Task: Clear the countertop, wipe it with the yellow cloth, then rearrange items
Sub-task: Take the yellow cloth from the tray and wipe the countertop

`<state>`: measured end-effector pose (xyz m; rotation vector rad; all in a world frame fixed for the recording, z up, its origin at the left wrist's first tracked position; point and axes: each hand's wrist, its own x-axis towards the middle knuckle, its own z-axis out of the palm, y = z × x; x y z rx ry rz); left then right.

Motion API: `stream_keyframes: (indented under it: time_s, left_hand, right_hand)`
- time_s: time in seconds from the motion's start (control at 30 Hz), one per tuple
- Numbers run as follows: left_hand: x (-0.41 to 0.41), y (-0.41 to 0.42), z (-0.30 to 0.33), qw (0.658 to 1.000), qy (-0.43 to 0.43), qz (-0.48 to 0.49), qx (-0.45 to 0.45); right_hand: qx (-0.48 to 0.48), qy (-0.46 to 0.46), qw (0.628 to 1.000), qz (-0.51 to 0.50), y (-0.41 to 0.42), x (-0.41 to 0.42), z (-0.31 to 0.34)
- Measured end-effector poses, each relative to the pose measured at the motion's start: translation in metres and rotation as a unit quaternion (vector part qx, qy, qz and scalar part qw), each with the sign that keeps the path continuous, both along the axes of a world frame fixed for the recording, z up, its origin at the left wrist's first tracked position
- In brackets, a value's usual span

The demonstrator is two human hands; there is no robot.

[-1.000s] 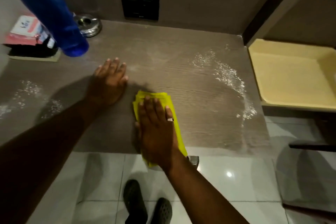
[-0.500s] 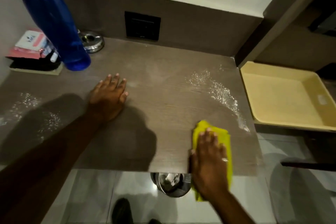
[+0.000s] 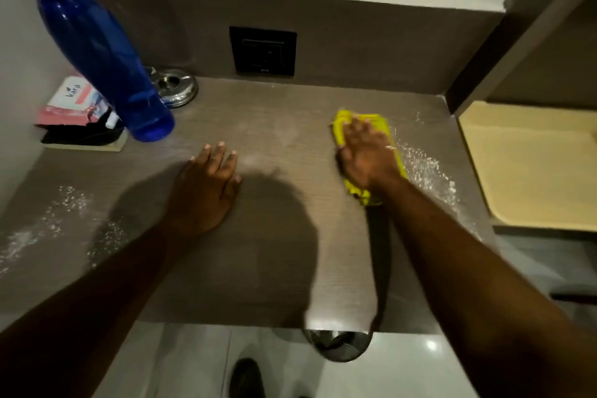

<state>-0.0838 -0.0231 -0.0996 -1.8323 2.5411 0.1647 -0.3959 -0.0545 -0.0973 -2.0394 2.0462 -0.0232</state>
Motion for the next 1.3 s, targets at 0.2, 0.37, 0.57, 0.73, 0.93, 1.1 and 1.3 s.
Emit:
stream_keyframes:
  time_s: [0.2, 0.37, 0.57, 0.73, 0.93, 1.1, 1.3]
  left_hand:
    - [0.001, 0.001, 0.004, 1.0, 0.021, 0.004, 0.006]
    - [0.002, 0.003, 0.009, 1.0, 0.021, 0.001, 0.018]
    - [-0.019, -0.009, 0.01, 1.0, -0.021, -0.01, 0.003]
    - [-0.04, -0.039, -0.002, 0.999, -0.029, 0.004, -0.016]
    - [-0.034, -0.046, -0.007, 1.0, -0.013, 0.0, -0.021]
    - [-0.033, -0.042, -0.002, 1.0, -0.009, 0.014, -0.007]
    - [-0.033, -0.043, 0.0, 1.0, 0.004, 0.013, 0.001]
  right_hand:
    - [-0.027, 0.011, 0.969, -0.244, 0.074, -0.085, 0.003]
    - [-0.023, 0.02, 0.954, -0.298, 0.133, -0.047, 0.009]
    - [-0.005, 0.025, 0.991, -0.129, 0.11, 0.049, 0.003]
    - [-0.026, 0.006, 0.997, 0.073, 0.019, 0.084, 0.0]
    - [-0.016, 0.001, 0.99, 0.138, -0.088, 0.04, 0.002]
    - [-0.033, -0.011, 0.997, 0.073, -0.094, -0.04, -0.001]
    - [-0.052, 0.04, 0.987, -0.144, -0.069, -0.115, -0.008]
